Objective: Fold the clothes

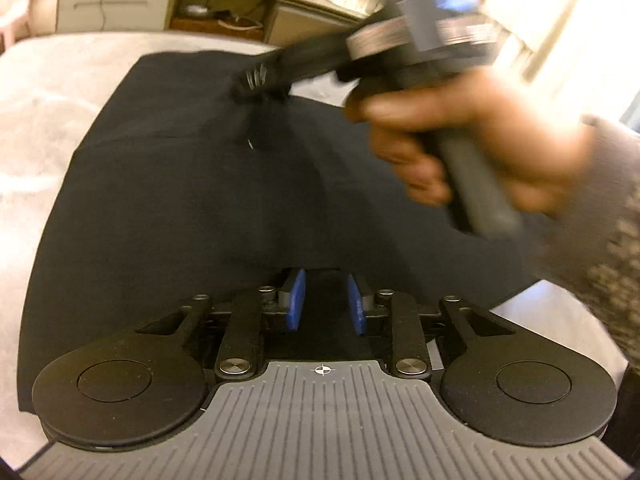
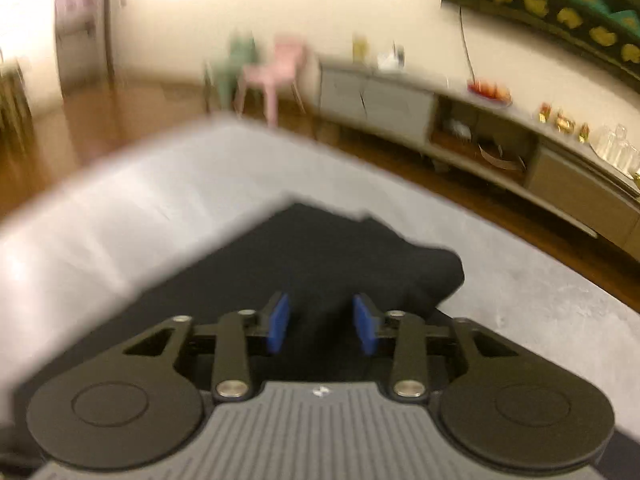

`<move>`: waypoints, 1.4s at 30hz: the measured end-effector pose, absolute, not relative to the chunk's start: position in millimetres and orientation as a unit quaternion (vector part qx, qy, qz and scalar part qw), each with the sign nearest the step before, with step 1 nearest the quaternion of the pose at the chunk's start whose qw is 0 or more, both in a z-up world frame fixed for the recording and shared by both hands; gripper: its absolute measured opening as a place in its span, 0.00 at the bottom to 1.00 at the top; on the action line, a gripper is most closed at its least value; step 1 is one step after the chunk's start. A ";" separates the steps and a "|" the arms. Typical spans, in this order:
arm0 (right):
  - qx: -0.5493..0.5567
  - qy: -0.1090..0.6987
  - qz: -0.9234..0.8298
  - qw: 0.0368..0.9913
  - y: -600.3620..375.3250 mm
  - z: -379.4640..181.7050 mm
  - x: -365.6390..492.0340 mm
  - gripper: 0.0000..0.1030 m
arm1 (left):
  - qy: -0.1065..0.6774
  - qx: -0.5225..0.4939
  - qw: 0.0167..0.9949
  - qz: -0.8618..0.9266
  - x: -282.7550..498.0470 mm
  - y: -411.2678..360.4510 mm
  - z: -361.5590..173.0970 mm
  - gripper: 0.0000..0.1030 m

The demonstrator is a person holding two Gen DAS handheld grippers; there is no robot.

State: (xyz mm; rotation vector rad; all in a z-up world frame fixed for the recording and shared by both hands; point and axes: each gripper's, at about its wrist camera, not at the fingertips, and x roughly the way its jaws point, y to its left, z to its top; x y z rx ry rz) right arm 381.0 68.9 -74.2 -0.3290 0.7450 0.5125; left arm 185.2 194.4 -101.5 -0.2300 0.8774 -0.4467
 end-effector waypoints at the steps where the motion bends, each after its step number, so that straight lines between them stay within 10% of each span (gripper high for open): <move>1: -0.171 0.381 0.222 0.881 68.7 -86.6 401.2 0.22 | 0.422 -0.113 0.873 -0.217 186.8 194.4 -102.2 0.16; 23: -0.067 0.391 0.099 0.912 -39.1 -65.3 385.7 0.36 | 0.413 -0.063 0.865 -0.278 165.0 174.1 -102.0 0.32; 26: -0.002 0.367 0.073 0.928 -100.2 -34.3 343.8 0.63 | 0.391 -0.078 0.872 -0.285 155.6 186.4 -86.9 0.45; 32: 0.062 0.355 -0.103 0.927 -274.5 -47.8 231.0 0.83 | 0.371 -0.090 0.830 -0.406 140.3 174.5 -62.0 0.58; 42: 0.131 0.325 -0.132 0.927 -331.0 -57.9 207.8 0.79 | 0.345 -0.161 0.642 -0.665 72.9 93.5 -36.7 0.58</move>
